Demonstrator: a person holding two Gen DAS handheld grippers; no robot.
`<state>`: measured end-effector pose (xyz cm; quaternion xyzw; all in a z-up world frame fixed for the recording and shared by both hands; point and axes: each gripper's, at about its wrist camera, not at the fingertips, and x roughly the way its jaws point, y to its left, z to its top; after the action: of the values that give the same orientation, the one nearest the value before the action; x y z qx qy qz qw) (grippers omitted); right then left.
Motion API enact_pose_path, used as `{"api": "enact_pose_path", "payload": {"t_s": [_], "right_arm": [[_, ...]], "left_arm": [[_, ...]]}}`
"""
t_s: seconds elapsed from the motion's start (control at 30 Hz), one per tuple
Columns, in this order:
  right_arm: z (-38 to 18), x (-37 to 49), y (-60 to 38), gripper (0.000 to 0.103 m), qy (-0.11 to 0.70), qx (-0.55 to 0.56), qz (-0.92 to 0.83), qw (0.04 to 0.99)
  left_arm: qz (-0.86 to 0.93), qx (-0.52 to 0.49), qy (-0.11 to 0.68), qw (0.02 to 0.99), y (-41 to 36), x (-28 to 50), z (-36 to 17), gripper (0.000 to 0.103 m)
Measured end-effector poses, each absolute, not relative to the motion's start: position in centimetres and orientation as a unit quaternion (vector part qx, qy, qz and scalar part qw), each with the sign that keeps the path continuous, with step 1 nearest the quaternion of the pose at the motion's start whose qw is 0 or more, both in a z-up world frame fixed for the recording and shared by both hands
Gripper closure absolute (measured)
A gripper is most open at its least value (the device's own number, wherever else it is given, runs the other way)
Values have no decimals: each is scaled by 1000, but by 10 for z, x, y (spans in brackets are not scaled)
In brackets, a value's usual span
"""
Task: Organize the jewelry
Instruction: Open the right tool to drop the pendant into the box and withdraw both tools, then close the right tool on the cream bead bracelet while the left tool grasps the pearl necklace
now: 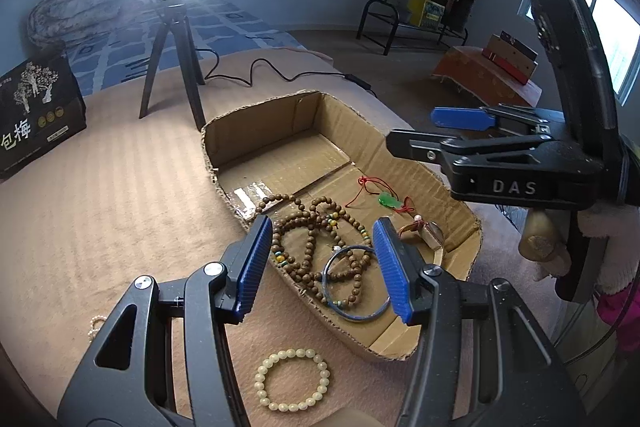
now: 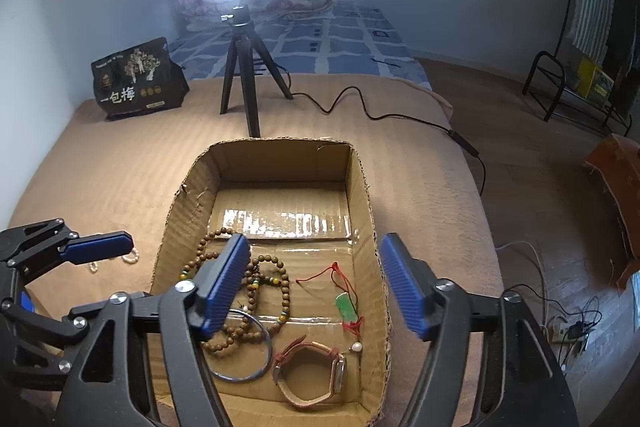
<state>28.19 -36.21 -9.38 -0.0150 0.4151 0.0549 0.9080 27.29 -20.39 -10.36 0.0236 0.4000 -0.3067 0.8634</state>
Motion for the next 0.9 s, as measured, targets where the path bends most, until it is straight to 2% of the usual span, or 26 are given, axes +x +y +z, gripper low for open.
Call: {"api": "enact_pose_path", "payload": {"t_s": [0.57,0.9], "right_arm": [[-88,210,-321,33,398,-2,132,908],[-92,174,-269,33,412,-35,240,879]], "left_arm": [[-250,1,398,883,-116,265,-96,49],[-197,-10,421,885,-49,269,-115,49]]}}
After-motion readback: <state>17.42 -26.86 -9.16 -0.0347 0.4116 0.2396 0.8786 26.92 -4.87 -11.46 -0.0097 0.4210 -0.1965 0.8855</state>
